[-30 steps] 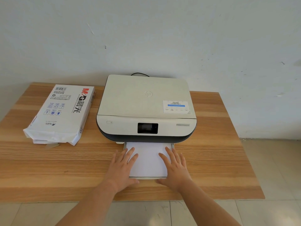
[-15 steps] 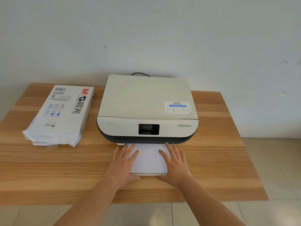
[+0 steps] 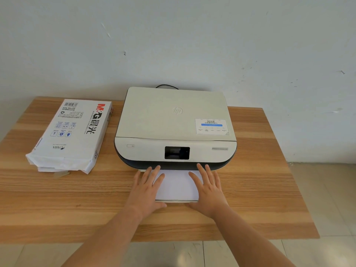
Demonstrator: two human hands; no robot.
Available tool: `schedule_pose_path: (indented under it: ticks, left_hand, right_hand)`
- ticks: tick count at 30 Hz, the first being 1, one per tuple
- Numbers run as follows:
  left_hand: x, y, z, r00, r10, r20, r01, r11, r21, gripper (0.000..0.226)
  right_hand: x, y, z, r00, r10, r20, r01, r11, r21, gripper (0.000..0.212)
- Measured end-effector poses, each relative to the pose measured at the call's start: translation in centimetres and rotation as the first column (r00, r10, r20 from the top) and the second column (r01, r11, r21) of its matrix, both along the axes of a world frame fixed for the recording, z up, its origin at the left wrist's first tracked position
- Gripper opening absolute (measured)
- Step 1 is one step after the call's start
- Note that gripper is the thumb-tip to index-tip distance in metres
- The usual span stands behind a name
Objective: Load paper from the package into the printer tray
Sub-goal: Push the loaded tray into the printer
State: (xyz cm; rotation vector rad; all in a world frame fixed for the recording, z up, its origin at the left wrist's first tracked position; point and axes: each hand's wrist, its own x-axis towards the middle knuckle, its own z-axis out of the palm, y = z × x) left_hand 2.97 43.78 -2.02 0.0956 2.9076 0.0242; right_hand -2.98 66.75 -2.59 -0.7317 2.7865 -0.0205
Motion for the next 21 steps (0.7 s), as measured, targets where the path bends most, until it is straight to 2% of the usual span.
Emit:
schedule_pose_path:
  ticks: [8,16,21]
  left_hand:
    - [-1.4,-0.5,-0.5,0.994,-0.087,-0.071,0.083,0.995,-0.061,0.105]
    - [-2.2,-0.8,-0.7,0.996,-0.001,-0.086,-0.007,0.996,-0.092,0.111]
    - [-2.8,-1.0,-0.5,0.996,-0.003,-0.091,-0.006,0.995,-0.100,0.113]
  right_hand:
    - [-1.1,-0.6,0.2,0.997,0.013,-0.070,-0.009,0.998,0.057,0.104]
    - [-2.0,-1.1,0.2,0.994,-0.027,-0.108,0.033,0.998,0.058,0.116]
    - [-2.5,-1.2,0.4,0.991,-0.015,-0.134,0.026,0.996,0.085,0.117]
